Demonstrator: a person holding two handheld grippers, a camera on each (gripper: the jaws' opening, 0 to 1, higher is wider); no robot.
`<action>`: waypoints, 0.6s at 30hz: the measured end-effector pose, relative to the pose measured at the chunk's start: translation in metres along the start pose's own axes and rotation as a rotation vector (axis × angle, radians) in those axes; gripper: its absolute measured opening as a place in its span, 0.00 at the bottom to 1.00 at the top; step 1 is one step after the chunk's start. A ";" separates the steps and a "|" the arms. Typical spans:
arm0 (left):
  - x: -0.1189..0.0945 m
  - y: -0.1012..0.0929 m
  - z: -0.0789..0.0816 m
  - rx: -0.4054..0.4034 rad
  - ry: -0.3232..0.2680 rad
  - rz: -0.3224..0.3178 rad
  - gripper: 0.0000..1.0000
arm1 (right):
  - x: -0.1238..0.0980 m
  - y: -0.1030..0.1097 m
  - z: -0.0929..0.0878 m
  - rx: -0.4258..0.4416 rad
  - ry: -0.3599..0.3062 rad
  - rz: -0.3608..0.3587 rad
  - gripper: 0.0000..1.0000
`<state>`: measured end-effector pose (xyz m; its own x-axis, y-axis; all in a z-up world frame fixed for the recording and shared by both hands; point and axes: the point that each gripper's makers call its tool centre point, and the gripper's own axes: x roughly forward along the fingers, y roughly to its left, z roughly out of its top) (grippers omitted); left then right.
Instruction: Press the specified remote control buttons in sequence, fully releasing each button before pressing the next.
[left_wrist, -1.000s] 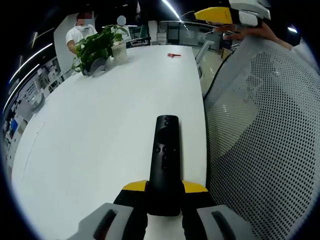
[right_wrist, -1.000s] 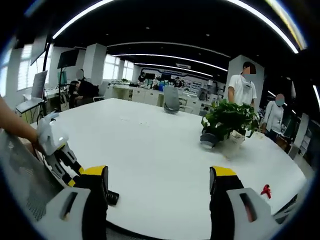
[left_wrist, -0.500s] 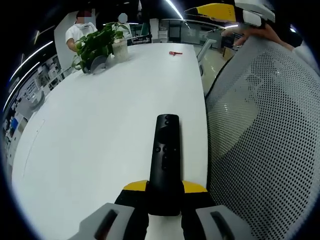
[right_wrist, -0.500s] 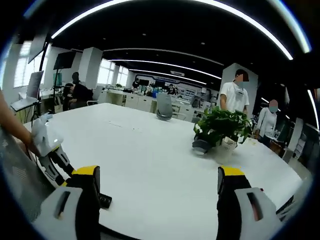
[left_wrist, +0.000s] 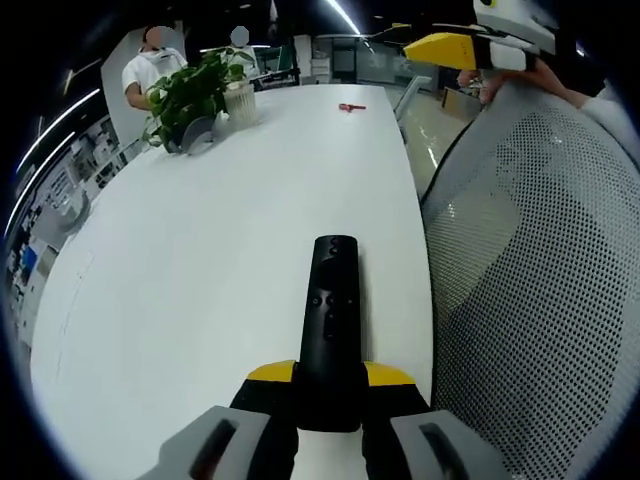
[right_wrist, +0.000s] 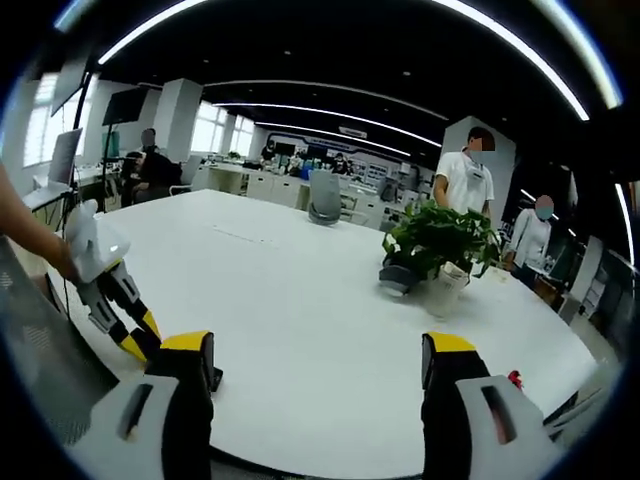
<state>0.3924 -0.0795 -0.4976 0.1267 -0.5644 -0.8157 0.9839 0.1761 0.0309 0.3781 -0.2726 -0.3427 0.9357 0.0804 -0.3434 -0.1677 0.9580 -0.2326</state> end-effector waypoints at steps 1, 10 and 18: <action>-0.001 0.003 0.001 0.007 -0.001 0.004 0.21 | 0.000 0.000 0.000 -0.001 0.003 0.001 0.88; -0.011 0.042 0.012 0.065 0.015 0.029 0.21 | 0.002 0.000 -0.003 -0.011 0.018 -0.002 0.86; -0.017 0.077 0.020 0.076 0.021 0.053 0.21 | 0.003 0.001 -0.009 -0.021 0.052 0.004 0.81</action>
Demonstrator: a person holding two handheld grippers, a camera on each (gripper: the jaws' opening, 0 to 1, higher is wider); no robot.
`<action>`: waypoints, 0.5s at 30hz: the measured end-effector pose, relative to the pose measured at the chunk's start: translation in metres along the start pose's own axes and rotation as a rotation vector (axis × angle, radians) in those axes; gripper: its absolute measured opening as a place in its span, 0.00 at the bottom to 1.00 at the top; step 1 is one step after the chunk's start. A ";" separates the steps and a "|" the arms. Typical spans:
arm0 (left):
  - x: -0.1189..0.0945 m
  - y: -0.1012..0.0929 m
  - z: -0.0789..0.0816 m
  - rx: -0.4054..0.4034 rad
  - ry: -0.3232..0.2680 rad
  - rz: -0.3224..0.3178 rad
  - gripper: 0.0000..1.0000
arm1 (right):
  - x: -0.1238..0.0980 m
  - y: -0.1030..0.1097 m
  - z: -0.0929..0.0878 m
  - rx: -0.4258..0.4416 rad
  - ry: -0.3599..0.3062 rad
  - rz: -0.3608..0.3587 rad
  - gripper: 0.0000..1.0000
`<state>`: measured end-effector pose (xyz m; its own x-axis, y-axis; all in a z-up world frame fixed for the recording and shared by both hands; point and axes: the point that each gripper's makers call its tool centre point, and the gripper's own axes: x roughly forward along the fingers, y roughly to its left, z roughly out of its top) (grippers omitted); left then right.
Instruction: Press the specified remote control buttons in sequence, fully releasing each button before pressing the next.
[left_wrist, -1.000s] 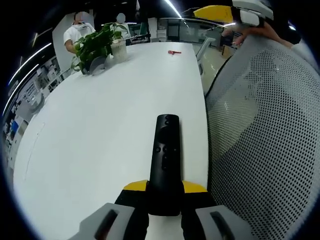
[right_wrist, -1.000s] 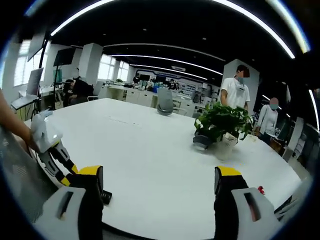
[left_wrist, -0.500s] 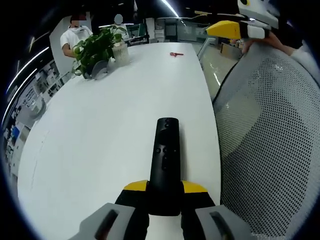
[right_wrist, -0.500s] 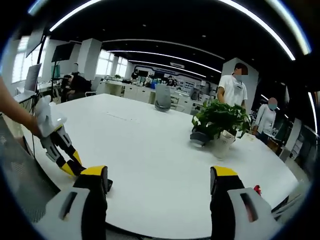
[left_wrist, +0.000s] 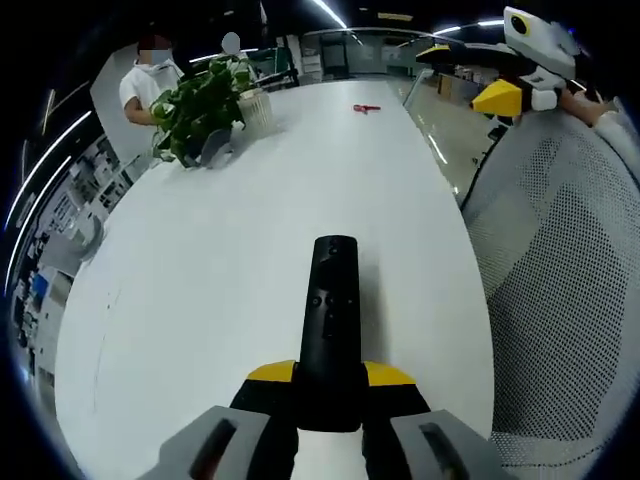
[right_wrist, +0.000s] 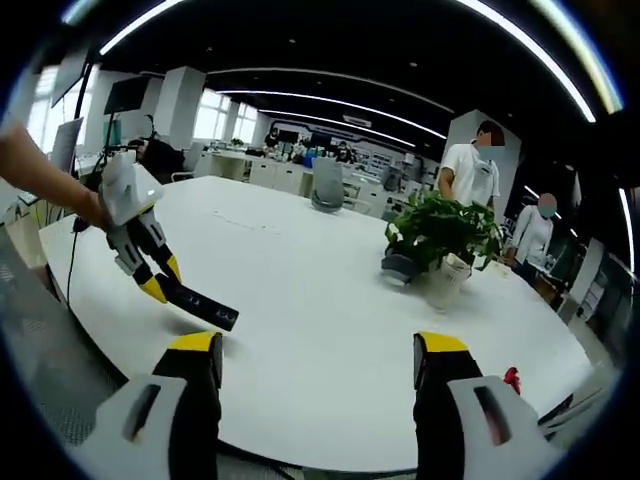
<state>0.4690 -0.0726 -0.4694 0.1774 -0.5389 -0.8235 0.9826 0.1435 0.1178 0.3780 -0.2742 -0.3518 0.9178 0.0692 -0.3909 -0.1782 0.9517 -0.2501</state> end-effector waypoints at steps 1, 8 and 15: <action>0.000 0.003 0.001 0.002 -0.001 0.003 0.21 | 0.000 0.000 0.000 0.002 0.000 -0.001 0.82; -0.002 0.030 0.006 0.036 0.005 0.028 0.21 | 0.000 0.000 -0.002 0.001 0.014 0.001 0.80; 0.000 0.057 0.011 0.059 0.013 0.044 0.21 | 0.001 0.001 -0.004 -0.001 0.026 0.002 0.78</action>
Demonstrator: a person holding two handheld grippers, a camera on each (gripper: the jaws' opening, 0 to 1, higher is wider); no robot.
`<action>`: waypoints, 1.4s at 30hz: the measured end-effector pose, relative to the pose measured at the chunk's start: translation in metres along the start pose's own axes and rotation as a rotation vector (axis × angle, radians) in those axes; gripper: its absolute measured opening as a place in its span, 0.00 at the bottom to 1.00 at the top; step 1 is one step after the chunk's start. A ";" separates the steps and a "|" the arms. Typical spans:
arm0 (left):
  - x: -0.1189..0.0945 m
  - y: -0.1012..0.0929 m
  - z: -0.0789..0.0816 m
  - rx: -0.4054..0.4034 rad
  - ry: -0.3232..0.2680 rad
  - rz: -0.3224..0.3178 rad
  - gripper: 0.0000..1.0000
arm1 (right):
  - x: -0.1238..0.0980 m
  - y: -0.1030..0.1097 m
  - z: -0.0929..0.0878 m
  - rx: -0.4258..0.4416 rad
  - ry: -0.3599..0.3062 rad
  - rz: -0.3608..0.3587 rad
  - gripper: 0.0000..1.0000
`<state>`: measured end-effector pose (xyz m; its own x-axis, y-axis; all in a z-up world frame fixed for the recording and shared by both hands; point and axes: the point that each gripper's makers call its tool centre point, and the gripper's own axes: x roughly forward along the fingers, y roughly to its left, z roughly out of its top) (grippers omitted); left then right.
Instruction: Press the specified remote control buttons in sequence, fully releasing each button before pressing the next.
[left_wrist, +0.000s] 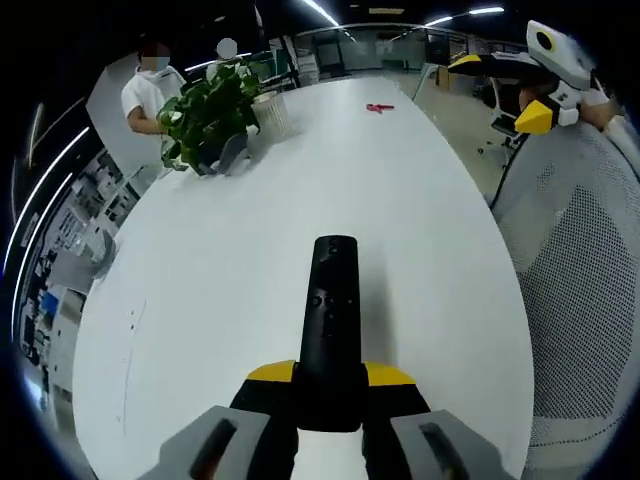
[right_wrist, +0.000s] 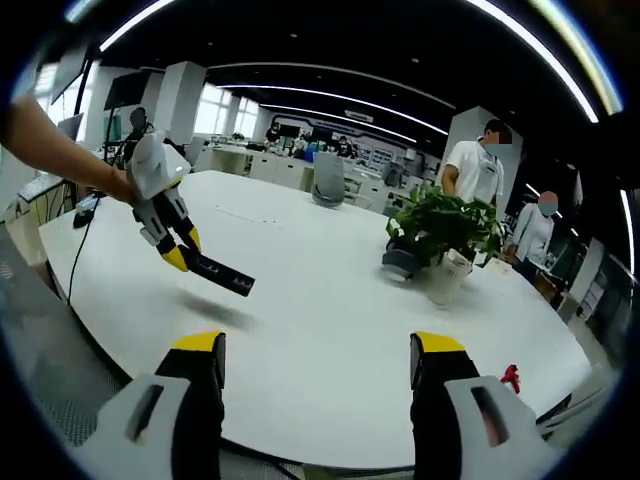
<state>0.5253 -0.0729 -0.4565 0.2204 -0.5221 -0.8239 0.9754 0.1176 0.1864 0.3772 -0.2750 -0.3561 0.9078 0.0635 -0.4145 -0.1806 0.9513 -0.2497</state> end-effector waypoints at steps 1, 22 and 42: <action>0.001 0.006 0.000 -0.002 0.000 0.006 0.21 | 0.000 0.000 0.000 0.000 0.001 0.000 0.78; 0.020 0.082 -0.009 -0.059 0.018 0.058 0.21 | 0.000 -0.002 -0.010 0.028 0.059 -0.010 0.74; 0.044 0.155 -0.016 0.016 0.070 0.062 0.22 | 0.002 -0.002 -0.025 0.073 0.143 -0.001 0.71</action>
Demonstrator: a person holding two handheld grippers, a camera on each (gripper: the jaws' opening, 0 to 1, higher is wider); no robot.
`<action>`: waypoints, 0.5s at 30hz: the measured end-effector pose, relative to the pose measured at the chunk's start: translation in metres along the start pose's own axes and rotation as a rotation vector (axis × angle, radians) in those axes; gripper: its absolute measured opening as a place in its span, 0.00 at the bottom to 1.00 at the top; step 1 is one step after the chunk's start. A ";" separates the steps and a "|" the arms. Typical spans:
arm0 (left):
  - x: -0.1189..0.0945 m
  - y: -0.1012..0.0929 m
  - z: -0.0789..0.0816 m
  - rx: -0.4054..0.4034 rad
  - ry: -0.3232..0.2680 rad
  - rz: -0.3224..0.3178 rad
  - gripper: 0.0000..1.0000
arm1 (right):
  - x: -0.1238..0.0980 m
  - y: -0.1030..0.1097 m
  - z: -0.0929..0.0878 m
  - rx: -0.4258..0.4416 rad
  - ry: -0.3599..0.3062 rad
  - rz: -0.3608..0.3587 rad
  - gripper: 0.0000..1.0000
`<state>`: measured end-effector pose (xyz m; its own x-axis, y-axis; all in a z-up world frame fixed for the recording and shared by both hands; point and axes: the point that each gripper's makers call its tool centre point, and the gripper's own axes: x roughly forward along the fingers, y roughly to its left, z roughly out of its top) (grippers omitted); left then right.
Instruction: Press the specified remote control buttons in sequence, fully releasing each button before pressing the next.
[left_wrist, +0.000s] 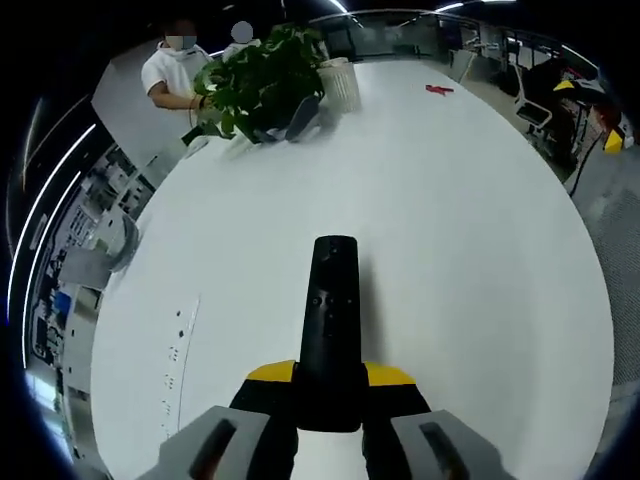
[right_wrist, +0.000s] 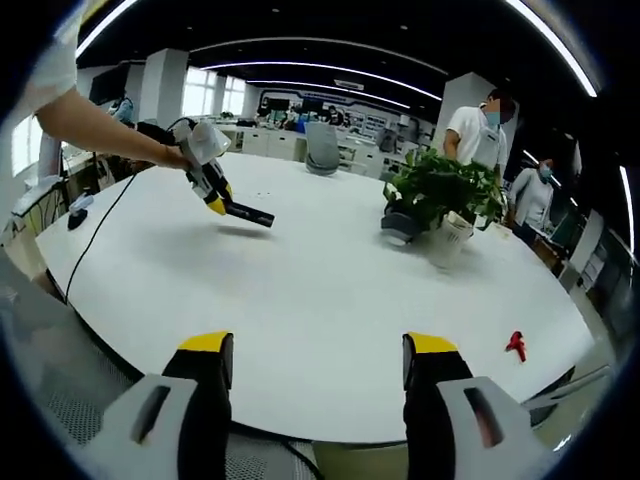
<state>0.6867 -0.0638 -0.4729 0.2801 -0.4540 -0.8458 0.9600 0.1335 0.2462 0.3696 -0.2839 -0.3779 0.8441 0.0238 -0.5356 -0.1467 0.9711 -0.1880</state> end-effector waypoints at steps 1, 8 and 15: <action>0.002 0.003 -0.001 0.001 0.004 -0.002 0.22 | 0.000 0.000 0.000 0.005 -0.002 -0.001 0.71; 0.019 0.019 -0.012 0.005 0.038 -0.016 0.22 | 0.000 0.001 -0.001 0.009 0.004 0.003 0.71; 0.024 0.034 -0.012 0.021 0.039 -0.016 0.22 | 0.000 0.000 -0.002 0.009 0.017 0.000 0.69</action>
<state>0.7267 -0.0599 -0.4907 0.2650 -0.4209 -0.8675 0.9642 0.1076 0.2423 0.3683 -0.2843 -0.3797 0.8354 0.0195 -0.5493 -0.1419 0.9731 -0.1812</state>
